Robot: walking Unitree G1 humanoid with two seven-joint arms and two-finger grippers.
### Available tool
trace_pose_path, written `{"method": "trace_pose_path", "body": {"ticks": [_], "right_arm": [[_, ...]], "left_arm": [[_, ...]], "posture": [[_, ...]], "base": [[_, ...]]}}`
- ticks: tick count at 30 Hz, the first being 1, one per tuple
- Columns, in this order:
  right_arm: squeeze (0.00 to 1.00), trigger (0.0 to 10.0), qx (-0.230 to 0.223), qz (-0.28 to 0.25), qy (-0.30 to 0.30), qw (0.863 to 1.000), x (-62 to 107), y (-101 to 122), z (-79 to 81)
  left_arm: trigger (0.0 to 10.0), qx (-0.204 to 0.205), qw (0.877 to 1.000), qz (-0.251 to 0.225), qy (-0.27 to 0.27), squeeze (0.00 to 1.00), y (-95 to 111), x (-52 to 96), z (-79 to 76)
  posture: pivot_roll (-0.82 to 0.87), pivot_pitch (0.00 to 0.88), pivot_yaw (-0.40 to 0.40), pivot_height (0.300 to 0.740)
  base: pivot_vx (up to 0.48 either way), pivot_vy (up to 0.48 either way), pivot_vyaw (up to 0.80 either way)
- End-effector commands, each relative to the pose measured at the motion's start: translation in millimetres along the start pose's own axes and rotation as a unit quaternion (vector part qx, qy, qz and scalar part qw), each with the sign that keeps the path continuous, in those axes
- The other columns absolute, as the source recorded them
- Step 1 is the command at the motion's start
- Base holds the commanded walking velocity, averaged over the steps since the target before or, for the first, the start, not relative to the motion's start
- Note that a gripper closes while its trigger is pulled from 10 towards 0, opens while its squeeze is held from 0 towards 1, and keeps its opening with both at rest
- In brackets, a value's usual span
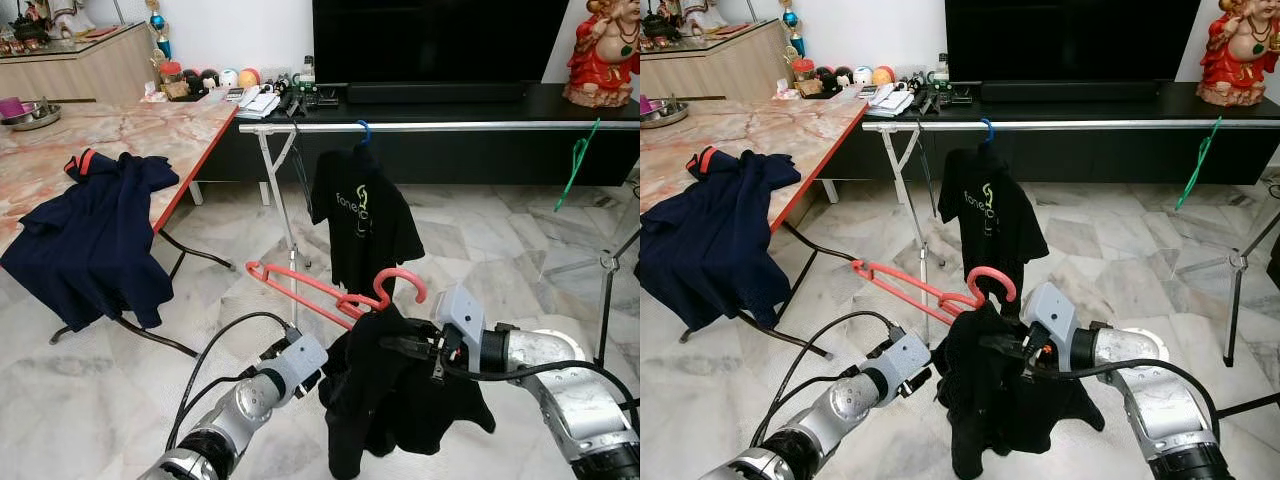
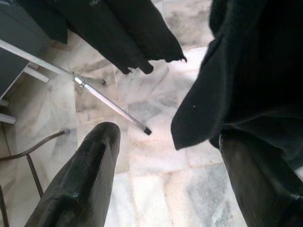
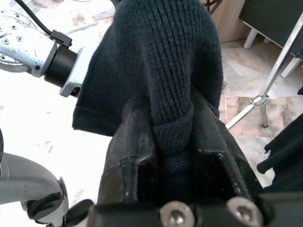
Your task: Hang hanger
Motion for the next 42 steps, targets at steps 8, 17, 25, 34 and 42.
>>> {"method": "trace_pose_path", "body": {"ticks": [8,17,25,34,42], "right_arm": [[0.00,0.0,0.026,-0.036,0.002,0.999,-5.8,23.2,-1.6],[0.00,0.0,0.033,-0.061,0.013,0.998,-6.4,36.4,3.1],[0.00,0.0,0.031,-0.061,0.020,0.997,-6.3,37.9,6.2],[0.00,0.0,0.032,-0.065,0.022,0.997,-6.6,39.7,6.7],[0.00,0.0,0.031,-0.060,0.024,0.997,-6.4,37.5,7.7]], "left_arm": [[10.0,0.005,1.000,0.008,0.003,0.00,-1.3,-0.9,0.4],[10.0,0.033,0.999,0.002,0.014,0.00,-0.5,-1.2,0.5],[10.0,0.036,0.999,0.000,0.039,0.00,0.7,-1.4,5.3],[0.0,0.050,0.997,0.000,0.058,0.00,-0.1,-0.6,11.1],[0.0,0.059,0.997,-0.002,0.057,0.00,0.8,-1.0,10.5]], "posture": [[-0.08,0.039,0.029,0.740],[-0.09,0.046,0.028,0.740],[-0.09,0.047,0.026,0.740],[-0.09,0.046,0.026,0.740],[-0.09,0.043,0.025,0.740]], "base": [[0.000,0.000,0.00],[0.000,0.000,0.00],[0.000,0.000,0.00],[0.000,0.000,0.00],[0.000,0.000,0.00]]}}
Point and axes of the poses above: a point about 5 cm out from each wrist's last joint towards the gripper, its own x axis pointing back from the gripper into the wrist, its own y axis along the axis of the wrist's last joint, z = x × y, the point moved 2 cm from there along -x, pointing out of the wrist towards the gripper, and after that the axes turned 12 degrees about x, right-handed, at the moved point
